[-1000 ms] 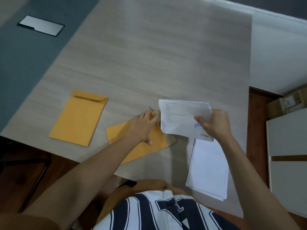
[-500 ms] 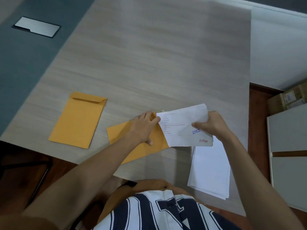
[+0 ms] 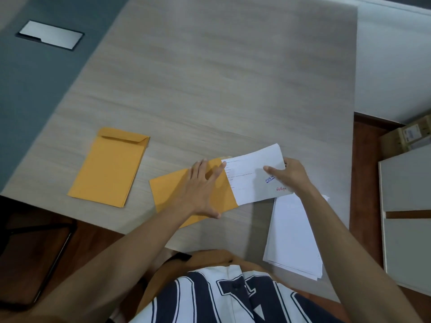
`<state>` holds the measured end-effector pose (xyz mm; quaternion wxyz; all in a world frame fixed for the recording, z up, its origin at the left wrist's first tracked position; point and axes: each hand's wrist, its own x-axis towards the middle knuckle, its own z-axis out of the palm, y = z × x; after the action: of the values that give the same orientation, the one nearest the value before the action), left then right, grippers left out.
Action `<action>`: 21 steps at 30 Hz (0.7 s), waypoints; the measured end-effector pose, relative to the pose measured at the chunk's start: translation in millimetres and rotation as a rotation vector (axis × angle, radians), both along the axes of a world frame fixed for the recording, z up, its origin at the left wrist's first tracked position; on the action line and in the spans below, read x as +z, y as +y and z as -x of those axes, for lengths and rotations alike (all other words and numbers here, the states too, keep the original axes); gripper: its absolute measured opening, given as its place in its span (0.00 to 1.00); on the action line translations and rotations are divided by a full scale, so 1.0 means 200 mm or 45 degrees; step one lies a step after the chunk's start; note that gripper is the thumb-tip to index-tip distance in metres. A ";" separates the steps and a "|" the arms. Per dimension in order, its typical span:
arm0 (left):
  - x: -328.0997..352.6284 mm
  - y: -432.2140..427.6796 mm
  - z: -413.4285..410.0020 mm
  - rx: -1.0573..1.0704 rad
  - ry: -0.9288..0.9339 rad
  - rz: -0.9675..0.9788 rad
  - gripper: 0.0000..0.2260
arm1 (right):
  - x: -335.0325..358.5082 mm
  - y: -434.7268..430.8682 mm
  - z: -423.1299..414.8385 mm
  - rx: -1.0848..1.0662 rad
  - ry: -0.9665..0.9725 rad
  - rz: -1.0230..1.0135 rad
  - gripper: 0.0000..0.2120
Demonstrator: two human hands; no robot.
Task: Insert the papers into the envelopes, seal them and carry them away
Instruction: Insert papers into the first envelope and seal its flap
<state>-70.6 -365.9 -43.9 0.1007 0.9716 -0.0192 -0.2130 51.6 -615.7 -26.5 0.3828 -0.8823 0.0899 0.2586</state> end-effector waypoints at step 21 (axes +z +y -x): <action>0.01 -0.01 0.00 -0.086 -0.122 -0.072 0.67 | -0.02 0.25 0.19 0.126 0.021 -0.097 0.10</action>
<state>-71.3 -368.5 -42.7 0.0649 0.9820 -0.0506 -0.1700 13.3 -565.8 -30.0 0.4021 -0.8684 0.0393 0.2876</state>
